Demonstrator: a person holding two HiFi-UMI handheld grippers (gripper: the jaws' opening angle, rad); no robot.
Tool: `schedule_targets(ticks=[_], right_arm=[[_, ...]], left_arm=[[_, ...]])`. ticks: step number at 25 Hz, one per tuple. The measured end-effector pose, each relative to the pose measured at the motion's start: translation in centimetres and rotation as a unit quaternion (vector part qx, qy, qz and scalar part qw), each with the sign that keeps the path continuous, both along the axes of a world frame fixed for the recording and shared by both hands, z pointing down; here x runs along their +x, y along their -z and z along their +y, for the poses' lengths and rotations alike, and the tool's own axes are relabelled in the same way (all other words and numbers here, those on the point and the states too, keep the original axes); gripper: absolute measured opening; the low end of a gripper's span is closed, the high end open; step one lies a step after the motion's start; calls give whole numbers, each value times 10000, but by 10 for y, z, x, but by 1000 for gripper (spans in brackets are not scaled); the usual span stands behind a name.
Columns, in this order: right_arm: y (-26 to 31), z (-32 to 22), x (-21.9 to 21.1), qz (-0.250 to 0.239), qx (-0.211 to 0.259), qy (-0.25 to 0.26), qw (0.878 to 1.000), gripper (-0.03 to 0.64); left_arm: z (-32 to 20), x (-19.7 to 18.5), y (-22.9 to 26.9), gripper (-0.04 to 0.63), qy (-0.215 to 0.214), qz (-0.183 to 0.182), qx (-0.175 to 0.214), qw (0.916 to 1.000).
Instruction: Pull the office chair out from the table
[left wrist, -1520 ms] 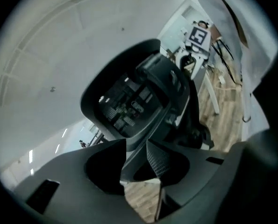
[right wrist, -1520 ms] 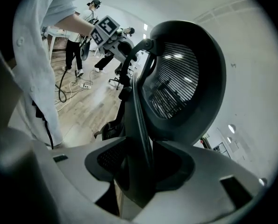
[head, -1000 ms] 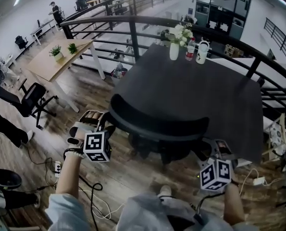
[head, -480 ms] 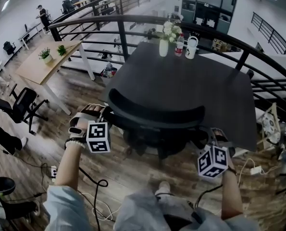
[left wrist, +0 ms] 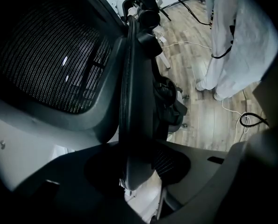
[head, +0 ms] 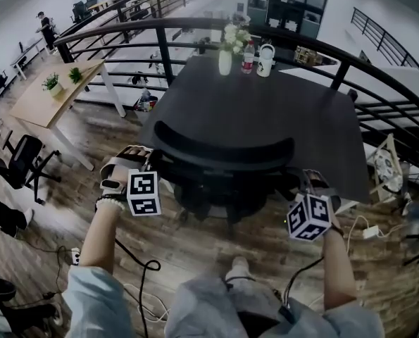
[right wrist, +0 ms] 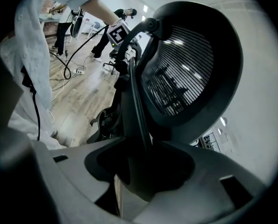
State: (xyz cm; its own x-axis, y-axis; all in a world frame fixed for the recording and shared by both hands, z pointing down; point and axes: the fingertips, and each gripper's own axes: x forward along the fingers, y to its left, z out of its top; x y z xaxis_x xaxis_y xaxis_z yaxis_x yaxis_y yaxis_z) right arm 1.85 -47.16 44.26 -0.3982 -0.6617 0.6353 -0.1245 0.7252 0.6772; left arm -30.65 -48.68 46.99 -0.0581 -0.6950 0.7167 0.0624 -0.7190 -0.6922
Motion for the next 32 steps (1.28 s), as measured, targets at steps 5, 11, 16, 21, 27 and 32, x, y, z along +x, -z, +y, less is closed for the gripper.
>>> schedule_targets(ticks=[5,11,16,21,27,32], right_arm=[[1,-3,5,59,47,-46,10000,190],[-1,-1,6,266,38,-241,9993,190],[-4,-3,6,271,-1,-341,9990,192],[-4,2,12,255,-99,-421,9987,193],[-4,23,12,140,-27,-355,9993,193],[-4,49,15,110,44,-252,9996,195]], left_arm=[[-2,6,2,153,-55,78,53,9999],[2,8,2,156,-98,287,177,9994],[1,8,0,156,-63,380,224,9990],[9,15,1,157,-20,451,186,9988],[31,16,0,158,-11,506,199,9985],[60,18,0,160,77,487,197,9986]])
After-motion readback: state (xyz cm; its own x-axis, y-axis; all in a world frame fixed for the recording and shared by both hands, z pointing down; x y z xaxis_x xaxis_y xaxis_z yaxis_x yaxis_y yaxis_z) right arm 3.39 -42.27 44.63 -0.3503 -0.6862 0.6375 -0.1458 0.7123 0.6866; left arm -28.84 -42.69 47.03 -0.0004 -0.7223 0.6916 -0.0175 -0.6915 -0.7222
